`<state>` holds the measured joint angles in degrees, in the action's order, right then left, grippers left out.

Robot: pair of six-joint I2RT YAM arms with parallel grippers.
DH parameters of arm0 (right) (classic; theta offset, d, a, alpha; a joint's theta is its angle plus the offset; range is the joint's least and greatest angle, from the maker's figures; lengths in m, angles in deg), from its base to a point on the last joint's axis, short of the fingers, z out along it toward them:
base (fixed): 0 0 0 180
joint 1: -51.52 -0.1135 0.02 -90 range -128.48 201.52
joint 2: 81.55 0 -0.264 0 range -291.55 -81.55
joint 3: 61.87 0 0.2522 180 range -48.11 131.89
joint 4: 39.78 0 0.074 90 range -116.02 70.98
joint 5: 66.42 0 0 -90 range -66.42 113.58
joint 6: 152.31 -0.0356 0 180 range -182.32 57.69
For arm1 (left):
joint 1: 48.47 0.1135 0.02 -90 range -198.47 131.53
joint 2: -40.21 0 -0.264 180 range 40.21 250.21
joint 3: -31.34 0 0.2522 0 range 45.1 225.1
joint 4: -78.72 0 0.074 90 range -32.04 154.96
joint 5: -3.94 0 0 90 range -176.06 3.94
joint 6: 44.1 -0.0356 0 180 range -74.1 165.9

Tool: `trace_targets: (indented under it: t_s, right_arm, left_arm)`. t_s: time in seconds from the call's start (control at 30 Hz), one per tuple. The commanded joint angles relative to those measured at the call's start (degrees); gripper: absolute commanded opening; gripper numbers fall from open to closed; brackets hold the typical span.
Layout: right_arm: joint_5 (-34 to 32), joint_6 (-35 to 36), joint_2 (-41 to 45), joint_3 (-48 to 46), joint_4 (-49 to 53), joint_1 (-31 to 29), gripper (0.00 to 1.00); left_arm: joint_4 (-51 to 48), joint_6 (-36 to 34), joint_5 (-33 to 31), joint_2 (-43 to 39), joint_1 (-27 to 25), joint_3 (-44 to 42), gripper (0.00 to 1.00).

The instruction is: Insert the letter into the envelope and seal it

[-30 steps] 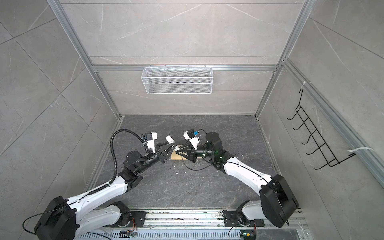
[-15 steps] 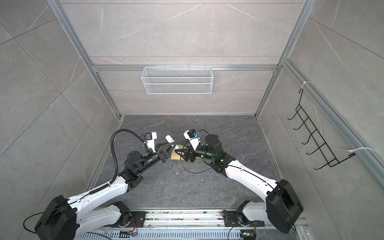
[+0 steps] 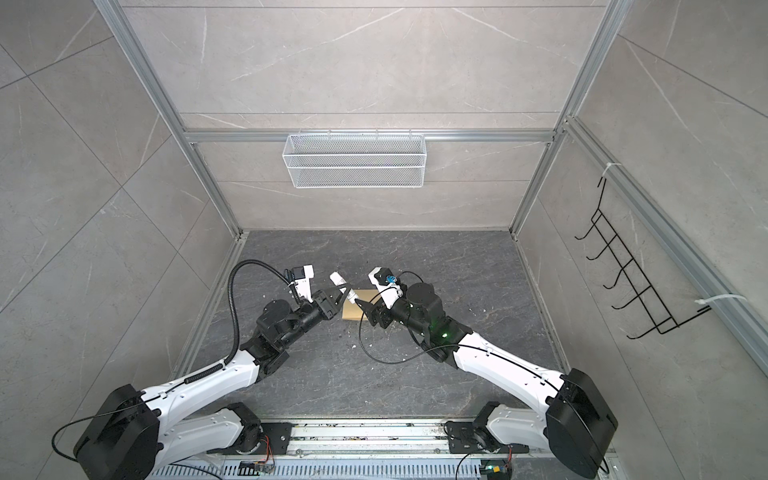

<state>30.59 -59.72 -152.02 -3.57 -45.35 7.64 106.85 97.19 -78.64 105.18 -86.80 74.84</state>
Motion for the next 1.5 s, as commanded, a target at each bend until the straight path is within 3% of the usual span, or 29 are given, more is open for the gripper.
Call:
trace_targets:
  t_s: [0.0,0.6,0.97,1.2,1.3,1.47]
  right_arm:
    - [-1.95,0.98,0.09,-0.15,-0.85,-0.93,0.77]
    - [-6.98,2.15,-2.46,-0.75,-7.16,-4.83,0.76]
    - [-8.27,3.04,-1.90,-1.30,-7.21,-5.35,0.76]
    - [-10.67,1.65,1.39,-2.20,-4.57,-5.36,0.88]
    - [-12.19,0.15,2.04,-1.00,-1.06,-5.35,0.99]
    - [-13.47,-1.84,3.12,-1.38,-0.38,-5.30,0.99]
  left_arm:
    - [2.09,2.38,-1.22,-0.20,-0.17,2.87,0.00]
    - [2.74,10.29,-0.83,1.21,-0.22,4.18,0.00]
    - [-0.33,8.63,-0.83,0.23,-0.27,4.84,0.00]
    - [-1.13,7.95,-0.93,0.06,-0.21,5.15,0.00]
    - [-1.24,7.96,-0.92,0.02,-0.19,5.21,0.00]
    - [-1.50,7.86,-0.94,-0.11,-0.17,5.27,0.00]
